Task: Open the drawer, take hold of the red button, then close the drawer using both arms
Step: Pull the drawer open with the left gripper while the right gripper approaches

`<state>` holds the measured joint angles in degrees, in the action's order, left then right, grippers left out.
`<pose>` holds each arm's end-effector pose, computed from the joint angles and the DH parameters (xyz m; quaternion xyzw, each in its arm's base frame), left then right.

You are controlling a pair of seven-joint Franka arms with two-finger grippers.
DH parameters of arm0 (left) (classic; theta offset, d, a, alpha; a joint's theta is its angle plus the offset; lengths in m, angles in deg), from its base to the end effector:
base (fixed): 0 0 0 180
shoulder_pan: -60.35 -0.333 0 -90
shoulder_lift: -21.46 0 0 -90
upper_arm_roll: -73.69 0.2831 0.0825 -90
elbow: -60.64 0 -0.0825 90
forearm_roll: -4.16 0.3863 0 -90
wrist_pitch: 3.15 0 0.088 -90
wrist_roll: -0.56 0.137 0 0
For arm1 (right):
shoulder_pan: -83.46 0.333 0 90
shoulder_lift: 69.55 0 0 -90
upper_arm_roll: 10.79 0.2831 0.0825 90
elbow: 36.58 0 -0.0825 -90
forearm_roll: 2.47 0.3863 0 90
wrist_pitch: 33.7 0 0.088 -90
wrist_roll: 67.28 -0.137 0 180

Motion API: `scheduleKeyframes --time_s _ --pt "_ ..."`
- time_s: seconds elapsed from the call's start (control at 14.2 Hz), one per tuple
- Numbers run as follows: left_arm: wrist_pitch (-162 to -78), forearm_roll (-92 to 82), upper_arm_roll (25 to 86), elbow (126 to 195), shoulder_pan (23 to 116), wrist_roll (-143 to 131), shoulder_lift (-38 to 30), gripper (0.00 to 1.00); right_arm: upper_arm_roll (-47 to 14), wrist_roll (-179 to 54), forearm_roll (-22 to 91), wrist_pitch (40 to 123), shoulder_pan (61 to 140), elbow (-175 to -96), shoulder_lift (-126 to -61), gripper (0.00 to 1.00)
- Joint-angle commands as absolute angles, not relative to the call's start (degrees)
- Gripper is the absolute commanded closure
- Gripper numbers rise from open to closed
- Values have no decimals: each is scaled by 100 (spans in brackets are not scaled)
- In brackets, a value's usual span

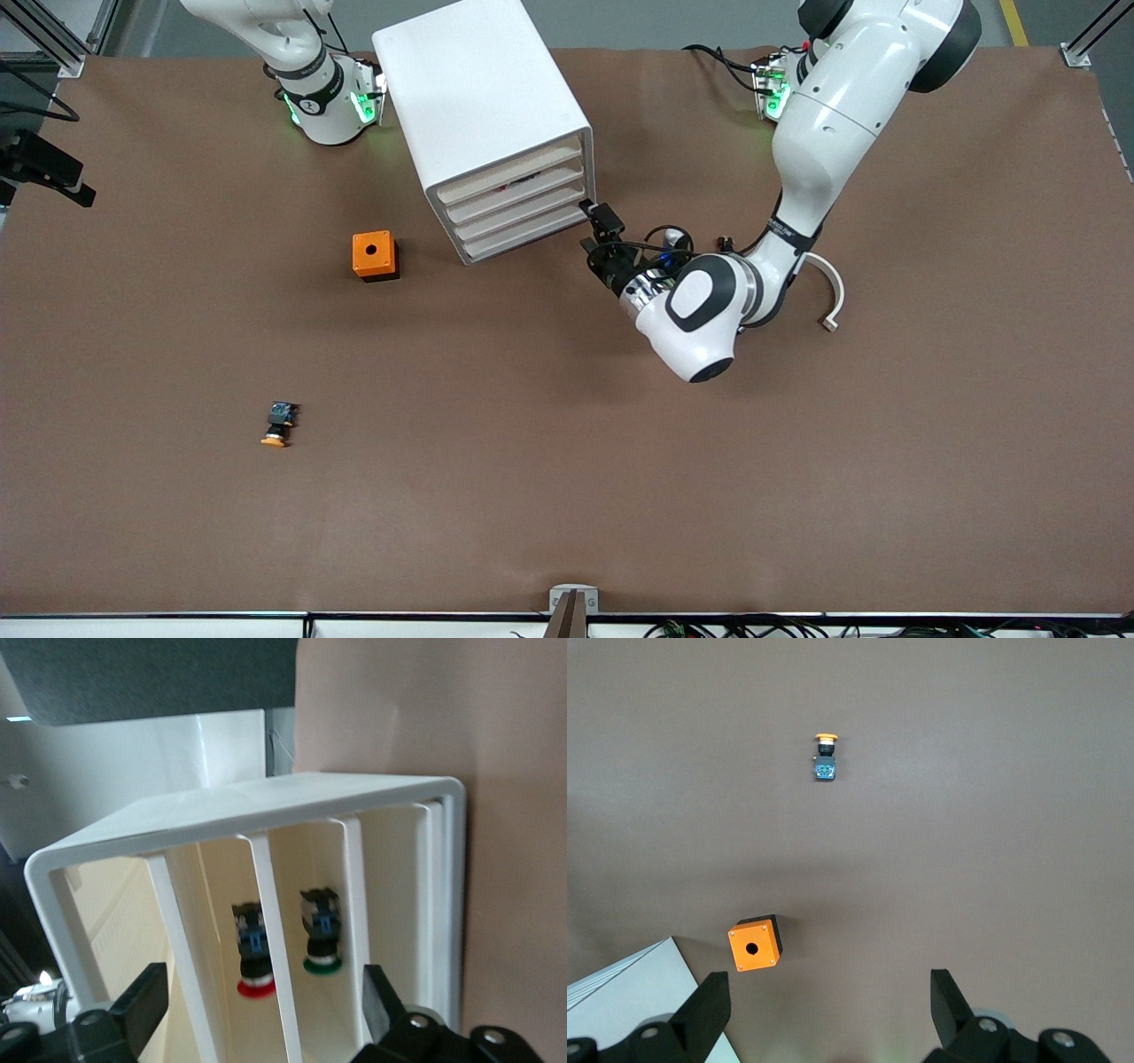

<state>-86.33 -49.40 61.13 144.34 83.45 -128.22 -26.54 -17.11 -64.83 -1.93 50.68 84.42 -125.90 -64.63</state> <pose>0.4410 -0.4402 0.1821 -0.4378 -0.6519 0.5515 0.2815 0.5200 -0.0498 0.6046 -0.9996 0.0247 -0.0002 0.0094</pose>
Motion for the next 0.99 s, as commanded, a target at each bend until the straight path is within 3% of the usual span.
scheduleKeyframes --time_s 0.0,0.21,0.42,0.92 --pt "-8367 -5059 6130 14291 8556 -12969 -2845 24 -1650 -6535 -212 5041 8372 -12588 -6409 0" --pt "-8173 -5068 6130 14291 8767 -12995 -3004 34 -1650 -6535 -273 5032 8338 -12588 -6576 0" --pt "-8094 -5068 6130 14291 8900 -12996 -3109 38 -1650 -6508 -379 5111 8381 -12579 -6629 0" --pt "-8102 -5410 6129 14273 9172 -13066 -3127 56 -1650 -6517 -379 5313 8312 -12421 -7490 0"
